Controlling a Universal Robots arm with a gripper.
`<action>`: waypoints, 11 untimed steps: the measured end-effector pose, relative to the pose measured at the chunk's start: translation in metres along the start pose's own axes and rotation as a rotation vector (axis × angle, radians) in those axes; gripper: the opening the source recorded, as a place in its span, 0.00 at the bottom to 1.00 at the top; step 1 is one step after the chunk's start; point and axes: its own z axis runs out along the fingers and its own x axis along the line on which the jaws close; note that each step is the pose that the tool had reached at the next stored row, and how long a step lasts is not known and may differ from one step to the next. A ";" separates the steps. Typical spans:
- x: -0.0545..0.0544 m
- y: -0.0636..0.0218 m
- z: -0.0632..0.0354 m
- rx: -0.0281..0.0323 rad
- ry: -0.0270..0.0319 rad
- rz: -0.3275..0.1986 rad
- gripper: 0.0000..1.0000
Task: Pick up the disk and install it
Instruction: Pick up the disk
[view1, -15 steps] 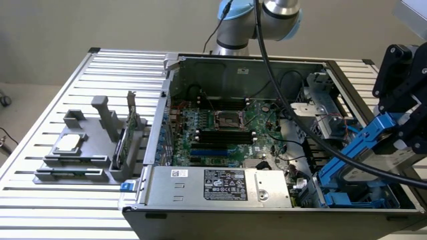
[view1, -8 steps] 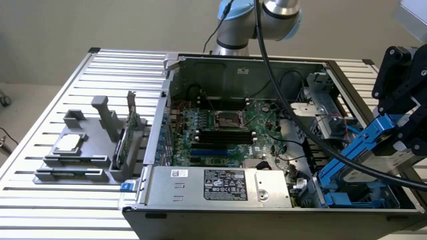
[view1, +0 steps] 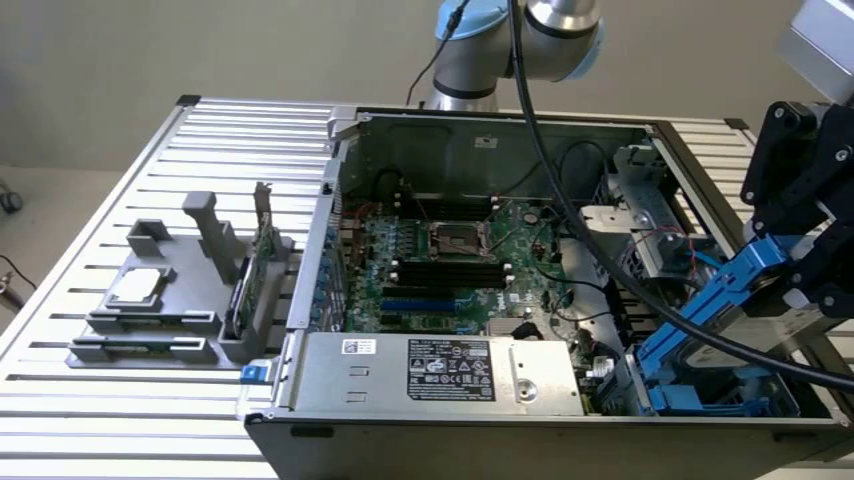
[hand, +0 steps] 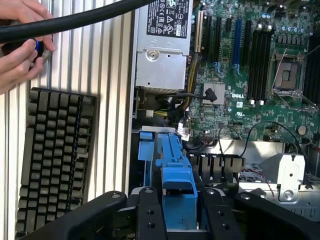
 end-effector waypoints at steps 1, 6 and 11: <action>0.000 0.0000 0.0002 0.0000 0.0000 -0.001 0.33; 0.001 0.0001 0.0020 0.0000 -0.0001 -0.004 0.33; 0.001 0.0000 0.0039 -0.0002 0.0001 -0.008 0.33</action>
